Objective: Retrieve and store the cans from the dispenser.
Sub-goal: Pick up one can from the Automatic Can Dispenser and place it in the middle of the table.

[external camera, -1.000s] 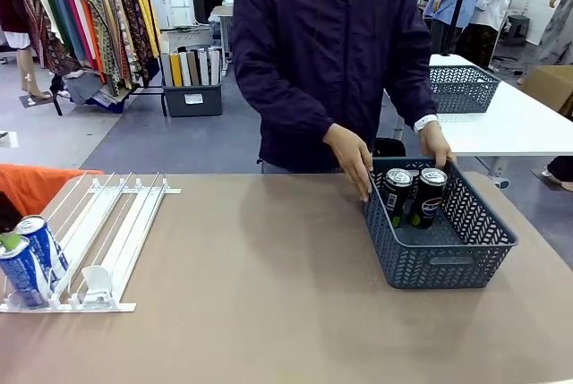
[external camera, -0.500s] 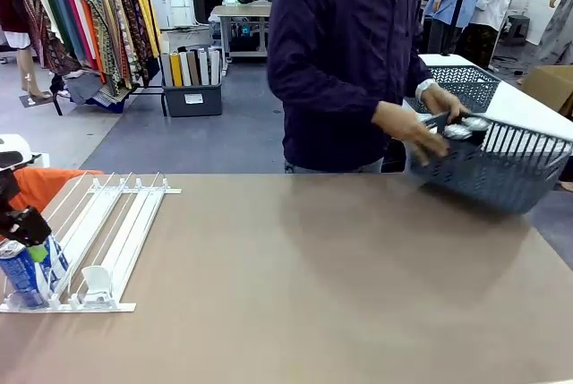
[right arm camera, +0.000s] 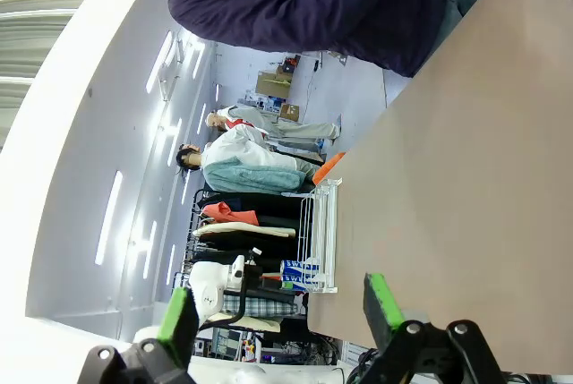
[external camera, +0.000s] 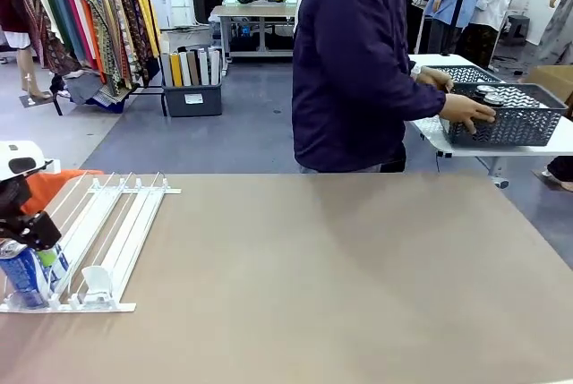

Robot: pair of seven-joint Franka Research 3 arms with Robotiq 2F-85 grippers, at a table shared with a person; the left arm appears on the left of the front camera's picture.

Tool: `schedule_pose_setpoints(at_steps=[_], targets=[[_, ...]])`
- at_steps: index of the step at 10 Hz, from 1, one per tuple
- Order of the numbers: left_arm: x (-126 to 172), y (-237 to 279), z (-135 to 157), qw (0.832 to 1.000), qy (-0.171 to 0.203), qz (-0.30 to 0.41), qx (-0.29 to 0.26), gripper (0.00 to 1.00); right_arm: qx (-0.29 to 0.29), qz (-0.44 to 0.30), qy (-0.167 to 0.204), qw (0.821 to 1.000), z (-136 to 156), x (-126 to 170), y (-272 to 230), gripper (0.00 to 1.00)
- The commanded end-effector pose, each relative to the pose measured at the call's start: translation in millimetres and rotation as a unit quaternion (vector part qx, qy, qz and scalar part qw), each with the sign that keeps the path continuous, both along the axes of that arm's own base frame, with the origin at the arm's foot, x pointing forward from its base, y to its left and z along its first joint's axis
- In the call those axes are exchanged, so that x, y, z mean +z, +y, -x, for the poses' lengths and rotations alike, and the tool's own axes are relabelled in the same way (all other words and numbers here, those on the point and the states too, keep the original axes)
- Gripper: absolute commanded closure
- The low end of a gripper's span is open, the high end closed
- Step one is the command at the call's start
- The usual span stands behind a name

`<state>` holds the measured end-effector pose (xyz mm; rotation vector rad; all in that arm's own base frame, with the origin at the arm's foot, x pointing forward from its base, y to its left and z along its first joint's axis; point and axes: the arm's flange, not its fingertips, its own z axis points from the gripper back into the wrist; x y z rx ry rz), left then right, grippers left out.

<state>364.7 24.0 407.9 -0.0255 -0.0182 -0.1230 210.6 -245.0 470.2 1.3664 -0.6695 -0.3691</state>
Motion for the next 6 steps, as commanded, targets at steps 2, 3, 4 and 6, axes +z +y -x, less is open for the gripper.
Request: schedule_pose_setpoints(at_steps=[2,3,4,6], targets=[[-22.3,-1.6,22.0,1.000,-0.007,0.003,0.015,0.00,-0.003,-0.004,-0.019,1.000,-3.0,3.2,0.1,0.00],[-22.6,-0.8,21.9,1.000,-0.007,0.000,0.018,0.35,-0.003,-0.004,-0.019,1.000,-3.0,3.2,0.1,0.00],[-21.9,0.1,21.6,1.000,-0.010,-0.004,0.018,0.95,-0.003,-0.004,-0.019,1.000,-3.0,3.2,0.1,0.00],[-22.5,1.3,21.1,1.000,-0.010,-0.013,0.020,1.00,-0.003,-0.004,-0.019,1.000,-3.0,3.2,0.1,0.00]])
